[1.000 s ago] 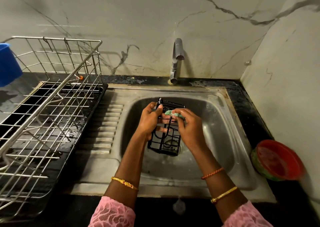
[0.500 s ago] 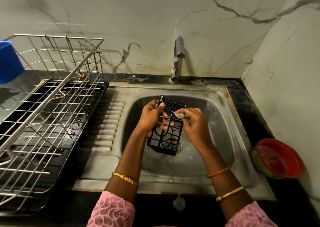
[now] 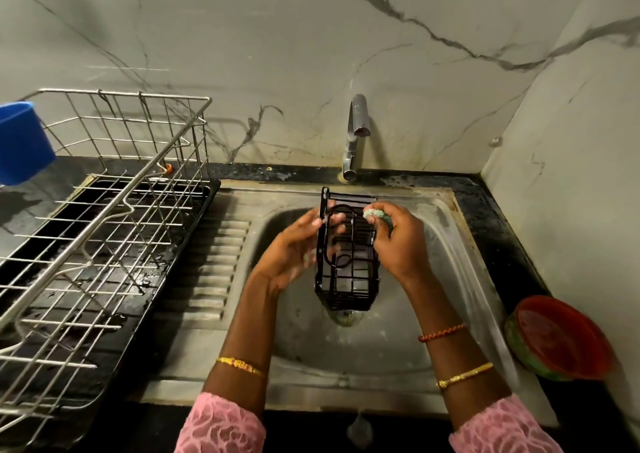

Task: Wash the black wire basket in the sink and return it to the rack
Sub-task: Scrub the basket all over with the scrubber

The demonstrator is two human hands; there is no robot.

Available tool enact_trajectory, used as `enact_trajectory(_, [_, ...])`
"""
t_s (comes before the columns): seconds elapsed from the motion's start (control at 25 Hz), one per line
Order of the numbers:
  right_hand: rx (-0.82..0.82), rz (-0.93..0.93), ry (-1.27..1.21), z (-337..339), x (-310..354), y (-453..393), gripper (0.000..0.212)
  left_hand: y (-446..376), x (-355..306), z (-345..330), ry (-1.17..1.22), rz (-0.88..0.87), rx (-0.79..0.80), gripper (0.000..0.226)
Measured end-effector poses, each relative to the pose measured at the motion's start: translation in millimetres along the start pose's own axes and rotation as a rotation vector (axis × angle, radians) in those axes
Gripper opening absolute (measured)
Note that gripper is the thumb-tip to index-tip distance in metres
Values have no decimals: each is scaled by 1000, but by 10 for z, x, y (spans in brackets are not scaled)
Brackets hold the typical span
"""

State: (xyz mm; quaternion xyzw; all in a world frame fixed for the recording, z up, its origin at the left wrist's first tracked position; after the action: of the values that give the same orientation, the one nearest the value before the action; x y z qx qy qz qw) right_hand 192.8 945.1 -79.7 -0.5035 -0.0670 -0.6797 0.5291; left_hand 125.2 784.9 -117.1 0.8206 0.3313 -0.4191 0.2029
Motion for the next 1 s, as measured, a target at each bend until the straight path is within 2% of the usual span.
enact_trajectory(0.08, [-32, 21, 17, -9, 30, -54, 22, 60, 70, -48, 70, -32, 142, 79])
enact_trajectory(0.12, [-45, 34, 28, -18, 42, -65, 22, 68, 86, -79, 37, -52, 163, 79])
enact_trajectory(0.24, [-133, 56, 31, -17, 65, -72, 21, 89, 34, -171, -121, -58, 131, 51])
enact_trajectory(0.32, [-172, 20, 26, -42, 60, -84, 21, 104, 6, -191, -187, -47, -2, 22])
enact_trajectory(0.4, [-160, -41, 35, -106, 36, -71, 20, 84, 38, -184, -310, -45, -257, 31])
enact_trajectory(0.48, [-147, -131, 49, -142, -13, -35, 21, 70, 98, -209, -397, -74, -432, 40])
enact_trajectory(0.56, [-165, -227, 25, -108, -42, -37, 23, 57, 164, -257, -428, -78, -462, 42])
enact_trajectory(0.64, [-117, -241, -12, -94, -22, -73, 26, 62, 187, -295, -471, -45, -433, 44])
enact_trajectory(0.8, [157, -67, -34, -244, 181, 35, 29, 41, 167, -338, -563, -70, -413, 52])
enact_trajectory(0.92, [208, 163, -4, -310, 212, 272, 27, 49, 155, -284, -537, -108, -465, 60])
enact_trajectory(1.0, [193, 236, 52, -308, 163, 463, 32, 59, 160, -239, -530, -112, -484, 66])
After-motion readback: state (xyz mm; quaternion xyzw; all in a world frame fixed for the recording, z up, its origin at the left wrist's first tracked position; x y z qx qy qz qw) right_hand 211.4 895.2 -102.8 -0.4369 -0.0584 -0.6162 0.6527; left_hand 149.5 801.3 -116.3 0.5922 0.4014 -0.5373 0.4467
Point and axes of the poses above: each hand's wrist, its own y-axis away from the middle knuckle, its own z-axis out of the back of the hand, x = y × z, the point moved 3 cm from there along -y, towards the middle knuckle, and after that the axes turned 3 degrees about -z, right-handed, at the moved point
